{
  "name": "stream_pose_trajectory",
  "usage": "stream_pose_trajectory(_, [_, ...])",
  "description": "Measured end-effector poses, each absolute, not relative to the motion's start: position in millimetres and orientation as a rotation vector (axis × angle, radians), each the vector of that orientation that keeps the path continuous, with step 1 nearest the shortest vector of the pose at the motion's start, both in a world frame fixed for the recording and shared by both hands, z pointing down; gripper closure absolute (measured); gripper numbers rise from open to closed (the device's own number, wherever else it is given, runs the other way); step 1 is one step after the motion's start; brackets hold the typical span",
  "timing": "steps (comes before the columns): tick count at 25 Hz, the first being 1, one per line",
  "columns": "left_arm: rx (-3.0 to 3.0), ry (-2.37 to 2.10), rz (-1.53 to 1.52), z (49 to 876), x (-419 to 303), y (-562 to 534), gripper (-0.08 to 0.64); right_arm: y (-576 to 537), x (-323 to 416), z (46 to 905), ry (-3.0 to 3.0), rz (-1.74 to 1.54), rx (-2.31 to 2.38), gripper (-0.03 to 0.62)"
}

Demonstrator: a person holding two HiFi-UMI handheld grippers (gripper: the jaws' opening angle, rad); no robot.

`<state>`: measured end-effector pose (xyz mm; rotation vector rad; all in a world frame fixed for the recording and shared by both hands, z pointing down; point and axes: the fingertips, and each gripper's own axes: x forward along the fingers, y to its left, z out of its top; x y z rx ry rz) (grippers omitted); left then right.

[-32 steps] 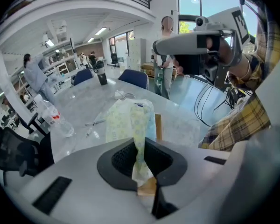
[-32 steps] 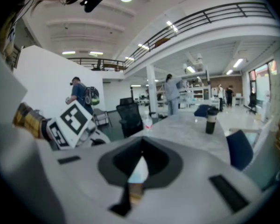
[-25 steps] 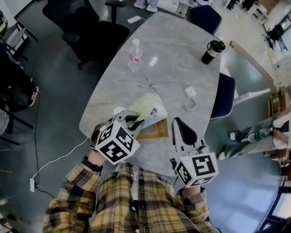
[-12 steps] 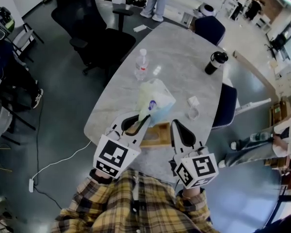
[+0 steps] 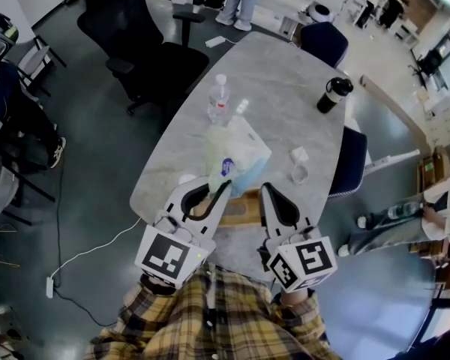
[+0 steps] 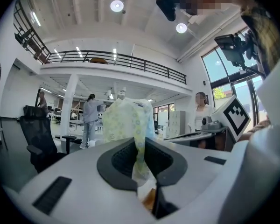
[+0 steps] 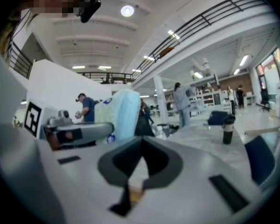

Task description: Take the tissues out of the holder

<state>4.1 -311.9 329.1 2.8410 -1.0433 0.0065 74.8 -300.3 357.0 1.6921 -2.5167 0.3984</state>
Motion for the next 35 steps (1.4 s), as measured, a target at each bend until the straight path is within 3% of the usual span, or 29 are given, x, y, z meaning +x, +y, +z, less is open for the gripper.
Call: stream_pose_trajectory(35, [2.89, -1.001, 0.073, 332, 8, -311, 0.511, -303, 64, 364, -2.511, 0.405, 1.648, 0.583])
